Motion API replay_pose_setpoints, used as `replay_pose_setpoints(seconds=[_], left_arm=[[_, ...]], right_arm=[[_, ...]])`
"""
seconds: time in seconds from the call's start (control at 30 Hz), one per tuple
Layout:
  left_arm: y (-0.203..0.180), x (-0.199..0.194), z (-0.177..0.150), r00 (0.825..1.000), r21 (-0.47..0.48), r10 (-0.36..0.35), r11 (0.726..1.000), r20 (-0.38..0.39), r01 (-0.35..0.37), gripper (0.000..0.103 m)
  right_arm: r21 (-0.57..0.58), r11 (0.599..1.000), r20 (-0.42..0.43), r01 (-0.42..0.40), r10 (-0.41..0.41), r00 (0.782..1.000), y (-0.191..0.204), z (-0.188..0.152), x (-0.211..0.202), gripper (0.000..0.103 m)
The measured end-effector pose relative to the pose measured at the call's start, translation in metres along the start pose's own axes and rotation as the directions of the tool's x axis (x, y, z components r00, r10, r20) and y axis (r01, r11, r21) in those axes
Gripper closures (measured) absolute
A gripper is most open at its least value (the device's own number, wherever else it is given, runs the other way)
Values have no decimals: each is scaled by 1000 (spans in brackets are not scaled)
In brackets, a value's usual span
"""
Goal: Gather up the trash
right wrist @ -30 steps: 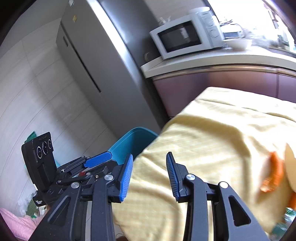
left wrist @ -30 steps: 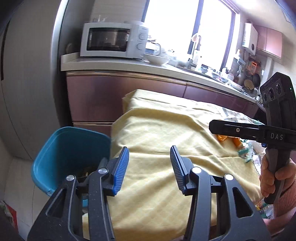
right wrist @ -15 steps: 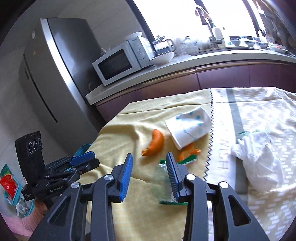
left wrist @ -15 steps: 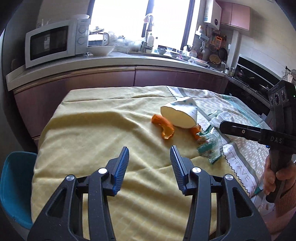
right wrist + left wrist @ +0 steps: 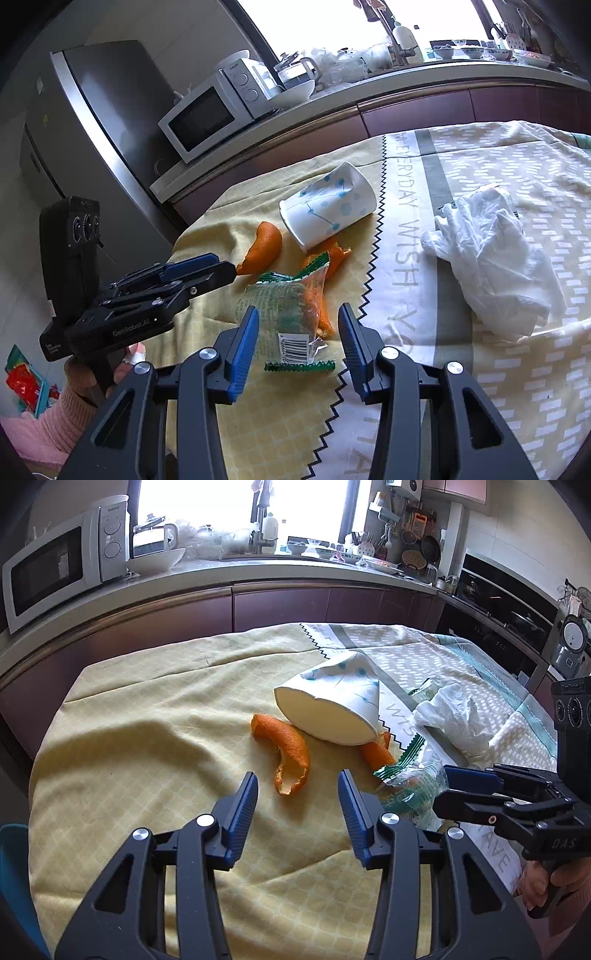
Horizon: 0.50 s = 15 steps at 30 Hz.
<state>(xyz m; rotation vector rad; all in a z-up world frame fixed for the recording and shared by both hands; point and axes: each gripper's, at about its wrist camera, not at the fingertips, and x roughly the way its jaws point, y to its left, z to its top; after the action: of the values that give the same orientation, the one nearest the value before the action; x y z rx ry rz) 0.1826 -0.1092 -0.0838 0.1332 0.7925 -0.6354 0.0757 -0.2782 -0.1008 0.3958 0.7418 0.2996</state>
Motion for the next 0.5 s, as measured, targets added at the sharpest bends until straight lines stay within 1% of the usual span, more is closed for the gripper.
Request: replay_pose_setpoints(seconds=[0.03, 0.17, 0.23, 0.3, 0.33, 0.37, 0.43, 0.5], left_arm=[[0, 4, 1, 1000, -8, -7, 1000, -11, 7, 60], [3, 13, 2, 999, -24, -14, 1000, -37, 13, 70], [4, 18, 2, 999, -32, -23, 999, -49, 21, 74], [4, 20, 0, 998, -34, -24, 999, -54, 22, 79], [4, 21, 0, 998, -34, -27, 999, -57, 25, 83], [4, 21, 0, 998, -35, -29, 999, -58, 27, 83], [4, 20, 0, 998, -37, -27, 999, -53, 26, 85], [3, 18, 0, 999, -34, -23, 999, -43, 21, 87]], right_arm=[[2, 1000, -3, -6, 6, 1000, 0, -1, 1, 61], [9, 1000, -9, -26, 26, 1000, -1, -2, 2, 64], [7, 999, -13, -32, 32, 999, -1, -3, 2, 70], [7, 999, -15, -39, 40, 999, -1, -3, 2, 73], [8, 999, -15, -44, 44, 999, -1, -3, 2, 74], [8, 999, -15, -47, 47, 999, -1, -3, 2, 75], [11, 998, -17, -56, 56, 998, 0, -4, 1, 83], [10, 998, -17, -67, 67, 998, 1, -4, 0, 88]])
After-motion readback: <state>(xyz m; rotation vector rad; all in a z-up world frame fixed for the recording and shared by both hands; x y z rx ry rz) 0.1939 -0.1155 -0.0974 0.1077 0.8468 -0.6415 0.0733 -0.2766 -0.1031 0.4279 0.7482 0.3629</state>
